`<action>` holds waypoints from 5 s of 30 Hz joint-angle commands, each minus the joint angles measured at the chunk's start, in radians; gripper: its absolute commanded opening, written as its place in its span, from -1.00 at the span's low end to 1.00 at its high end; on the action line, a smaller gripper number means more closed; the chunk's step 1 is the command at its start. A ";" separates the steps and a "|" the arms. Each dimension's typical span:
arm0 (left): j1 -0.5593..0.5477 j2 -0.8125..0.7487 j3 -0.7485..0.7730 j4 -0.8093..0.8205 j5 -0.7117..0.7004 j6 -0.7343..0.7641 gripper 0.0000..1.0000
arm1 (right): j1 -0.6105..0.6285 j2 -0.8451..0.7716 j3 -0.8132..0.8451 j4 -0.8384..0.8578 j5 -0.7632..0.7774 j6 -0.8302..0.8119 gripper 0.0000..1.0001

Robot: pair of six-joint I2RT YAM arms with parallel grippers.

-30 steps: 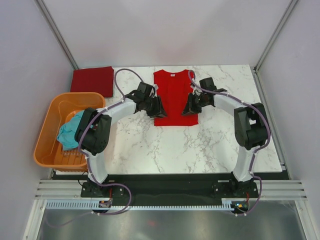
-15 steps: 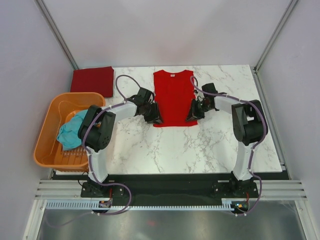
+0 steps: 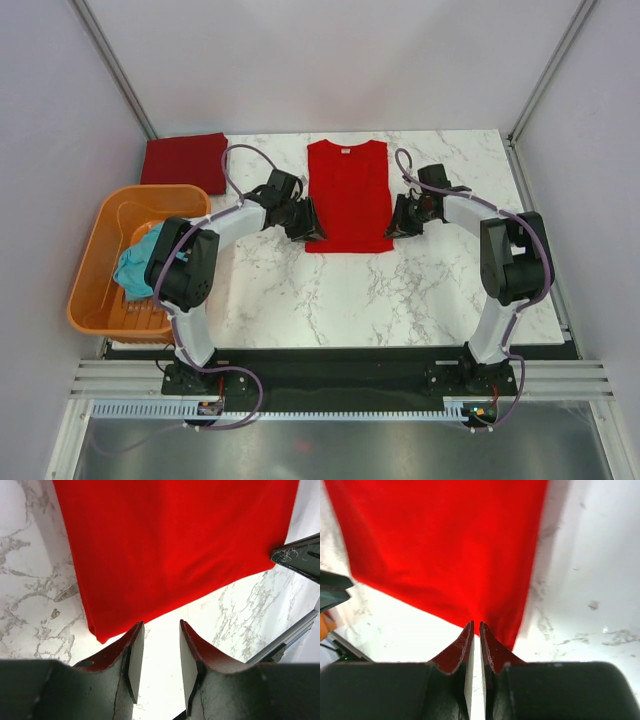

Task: Fold and stack the t-shirts
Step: Fold the tshirt

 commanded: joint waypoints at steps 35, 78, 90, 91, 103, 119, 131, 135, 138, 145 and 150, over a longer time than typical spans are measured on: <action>0.012 -0.132 -0.208 0.071 -0.053 -0.146 0.10 | -0.039 -0.241 -0.331 0.149 0.149 0.291 0.10; 0.046 -0.091 -0.328 0.221 -0.124 -0.347 0.09 | -0.013 -0.149 -0.449 0.370 0.209 0.345 -0.95; 0.048 -0.054 -0.339 0.247 -0.139 -0.382 -0.25 | -0.013 -0.164 -0.457 0.371 0.195 0.339 -0.96; 0.048 -0.049 -0.337 0.247 -0.136 -0.382 -0.31 | -0.013 -0.166 -0.457 0.371 0.195 0.339 -0.96; 0.046 -0.084 -0.352 0.273 -0.081 -0.353 -0.95 | -0.015 -0.204 -0.472 0.318 0.201 0.310 -1.00; -0.069 -0.399 -0.570 0.272 -0.084 -0.423 -0.95 | 0.029 -0.532 -0.624 0.161 0.238 0.345 -1.00; -0.196 -0.630 -0.682 0.247 -0.125 -0.514 -0.95 | 0.057 -0.878 -0.664 -0.055 0.230 0.392 -1.00; -0.201 -0.680 -0.639 0.222 -0.131 -0.514 -0.95 | 0.063 -0.950 -0.643 -0.104 0.243 0.394 -1.00; -0.202 -0.677 -0.606 0.222 -0.131 -0.514 -0.95 | 0.065 -0.950 -0.626 -0.115 0.270 0.385 -1.00; -0.199 -0.623 -0.529 0.130 -0.176 -0.450 -0.95 | 0.065 -0.875 -0.555 -0.075 0.293 0.350 -1.00; -0.158 -0.559 -0.413 0.101 -0.186 -0.404 -0.95 | 0.062 -0.748 -0.417 -0.069 0.336 0.298 -1.00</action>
